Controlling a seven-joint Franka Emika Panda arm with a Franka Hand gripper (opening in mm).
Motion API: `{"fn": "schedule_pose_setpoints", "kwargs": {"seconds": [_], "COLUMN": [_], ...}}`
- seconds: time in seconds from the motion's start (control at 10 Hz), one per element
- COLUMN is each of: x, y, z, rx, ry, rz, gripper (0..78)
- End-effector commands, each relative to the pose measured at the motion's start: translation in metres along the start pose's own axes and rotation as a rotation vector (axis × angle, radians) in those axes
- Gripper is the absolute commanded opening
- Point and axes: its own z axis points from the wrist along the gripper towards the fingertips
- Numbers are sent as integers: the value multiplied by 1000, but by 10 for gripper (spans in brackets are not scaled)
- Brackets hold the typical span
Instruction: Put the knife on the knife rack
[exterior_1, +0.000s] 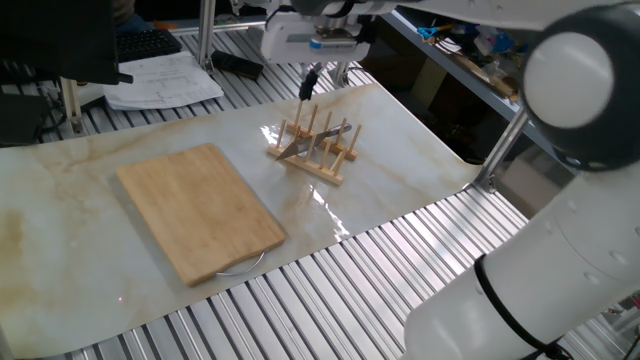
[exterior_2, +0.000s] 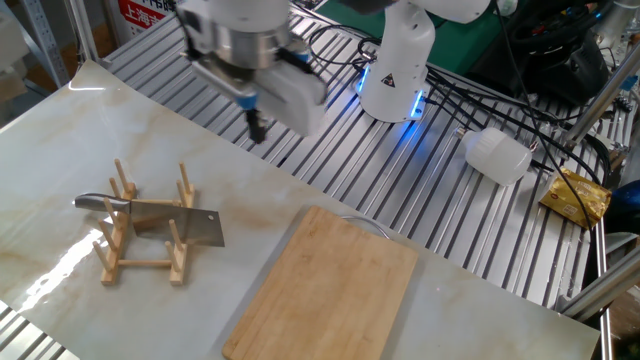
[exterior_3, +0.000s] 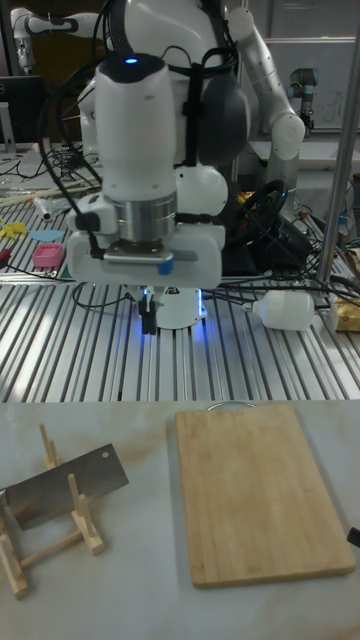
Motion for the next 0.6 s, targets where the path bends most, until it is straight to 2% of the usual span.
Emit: {"fn": "schedule_pose_setpoints", "kwargs": {"seconds": [0.1,0.6], "x": [14,15], "y": [16,16], "z": [1,1], "rx": [-10,-7], "ry": [12,17], "rz": [-2,19], "gripper": [11,11]}}
